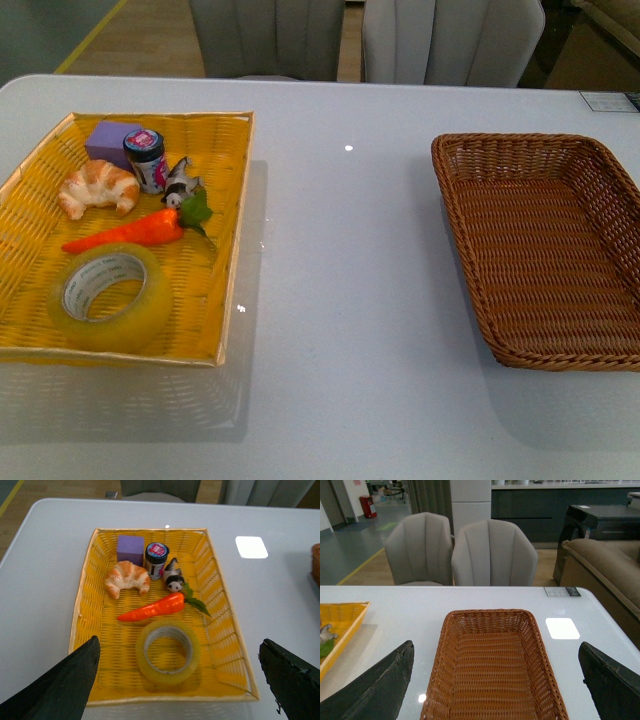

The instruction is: Move tape to another basket

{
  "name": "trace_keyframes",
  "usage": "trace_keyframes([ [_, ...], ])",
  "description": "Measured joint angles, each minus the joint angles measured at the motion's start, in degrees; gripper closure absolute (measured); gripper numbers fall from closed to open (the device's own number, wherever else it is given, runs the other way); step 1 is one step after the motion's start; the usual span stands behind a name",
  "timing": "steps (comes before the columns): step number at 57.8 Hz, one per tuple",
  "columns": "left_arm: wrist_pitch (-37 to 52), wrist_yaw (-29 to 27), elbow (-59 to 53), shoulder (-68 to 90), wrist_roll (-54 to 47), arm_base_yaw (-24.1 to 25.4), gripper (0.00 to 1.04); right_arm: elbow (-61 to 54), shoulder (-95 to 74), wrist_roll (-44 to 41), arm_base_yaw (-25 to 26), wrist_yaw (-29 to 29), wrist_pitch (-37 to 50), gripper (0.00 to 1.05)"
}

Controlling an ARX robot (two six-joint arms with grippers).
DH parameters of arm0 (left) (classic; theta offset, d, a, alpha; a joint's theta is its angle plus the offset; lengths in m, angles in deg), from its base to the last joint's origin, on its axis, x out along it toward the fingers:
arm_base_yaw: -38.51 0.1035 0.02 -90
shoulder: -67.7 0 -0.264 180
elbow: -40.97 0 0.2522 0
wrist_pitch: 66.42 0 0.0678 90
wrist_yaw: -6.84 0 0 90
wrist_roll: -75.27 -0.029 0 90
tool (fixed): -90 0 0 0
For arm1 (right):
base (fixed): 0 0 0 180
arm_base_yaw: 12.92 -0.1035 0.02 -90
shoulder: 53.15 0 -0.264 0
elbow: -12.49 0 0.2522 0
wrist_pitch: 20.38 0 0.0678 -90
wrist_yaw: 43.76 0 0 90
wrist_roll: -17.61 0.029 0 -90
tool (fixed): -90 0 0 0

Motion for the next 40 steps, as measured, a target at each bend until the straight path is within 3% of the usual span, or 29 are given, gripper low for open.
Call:
trace_keyframes([
  [8, 7.63, -2.01, 5.46, 21.00, -1.29, -0.59, 0.09, 0.02, 0.00, 0.00, 0.00, 0.00, 0.00, 0.09],
  [20, 10.10, -3.45, 12.28, 40.81, -1.42, -0.28, 0.09, 0.02, 0.00, 0.00, 0.00, 0.00, 0.00, 0.09],
  [40, 9.94, -5.46, 21.81, 55.89, -2.40, 1.77, 0.09, 0.02, 0.00, 0.00, 0.00, 0.00, 0.00, 0.09],
])
